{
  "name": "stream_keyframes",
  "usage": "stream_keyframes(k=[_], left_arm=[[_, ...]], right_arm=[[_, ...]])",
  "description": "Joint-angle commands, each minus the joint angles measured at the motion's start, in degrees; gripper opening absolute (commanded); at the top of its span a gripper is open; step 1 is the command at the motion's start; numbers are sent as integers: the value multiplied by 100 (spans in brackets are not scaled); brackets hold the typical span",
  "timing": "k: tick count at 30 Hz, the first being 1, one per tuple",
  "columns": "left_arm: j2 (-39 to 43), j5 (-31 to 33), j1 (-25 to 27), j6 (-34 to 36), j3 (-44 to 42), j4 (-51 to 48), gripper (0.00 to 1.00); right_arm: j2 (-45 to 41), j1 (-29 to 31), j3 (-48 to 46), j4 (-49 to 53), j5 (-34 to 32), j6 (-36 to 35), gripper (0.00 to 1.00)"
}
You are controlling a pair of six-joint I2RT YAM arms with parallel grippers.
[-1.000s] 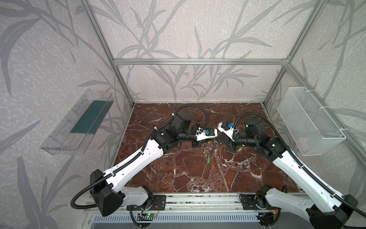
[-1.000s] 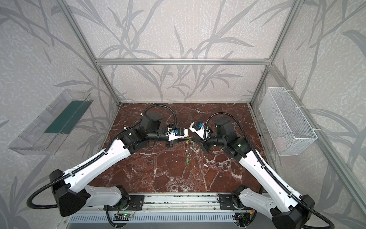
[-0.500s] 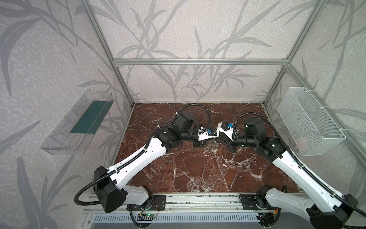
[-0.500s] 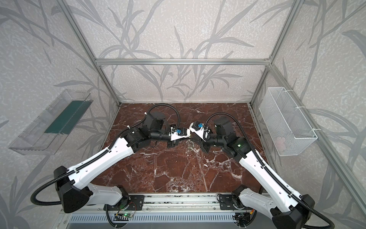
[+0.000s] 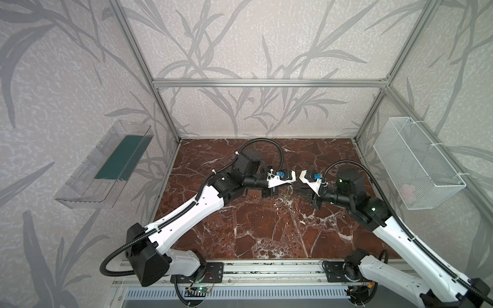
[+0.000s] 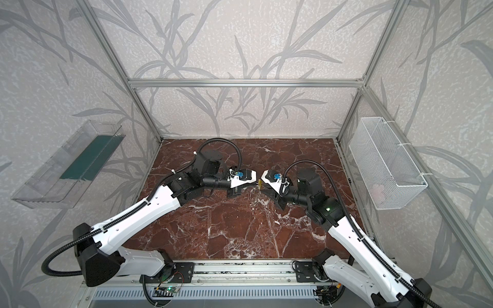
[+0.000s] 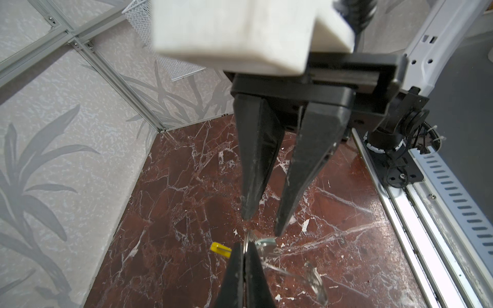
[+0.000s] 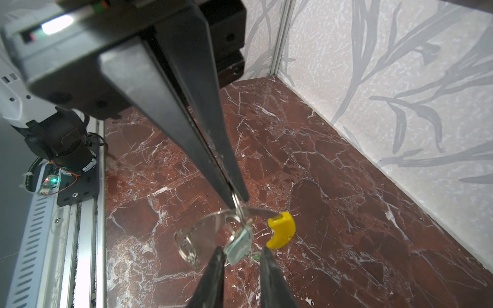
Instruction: Put the keys on the keyring
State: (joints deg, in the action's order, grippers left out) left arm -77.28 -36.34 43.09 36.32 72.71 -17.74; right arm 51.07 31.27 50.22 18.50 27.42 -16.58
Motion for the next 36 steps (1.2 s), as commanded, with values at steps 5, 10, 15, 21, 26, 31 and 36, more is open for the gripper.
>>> stream_keyframes(k=[5,10,15,21,26,31,36], left_arm=[[248,-211,-44,-283,-132,619,0],[301,-216,-45,-405,-186,778,0],[379,-183,-42,-494,-272,885,0],[458,-215,-44,-672,-371,1118,0],[503,-279,-41,-805,-429,1240,0],[597,-501,-112,-1154,-635,1680,0],[631,-1024,-204,-1812,-1044,2696,0]], right_arm=[[-188,-15,-381,-1090,245,706,29],[25,-15,-315,-1247,387,849,30],[120,-15,-386,-1669,558,1108,31],[219,-9,-286,-1468,441,1014,25],[203,-2,-241,-1288,275,872,9],[70,-8,-236,-1199,214,705,0],[177,-7,-164,-1089,657,641,0]])
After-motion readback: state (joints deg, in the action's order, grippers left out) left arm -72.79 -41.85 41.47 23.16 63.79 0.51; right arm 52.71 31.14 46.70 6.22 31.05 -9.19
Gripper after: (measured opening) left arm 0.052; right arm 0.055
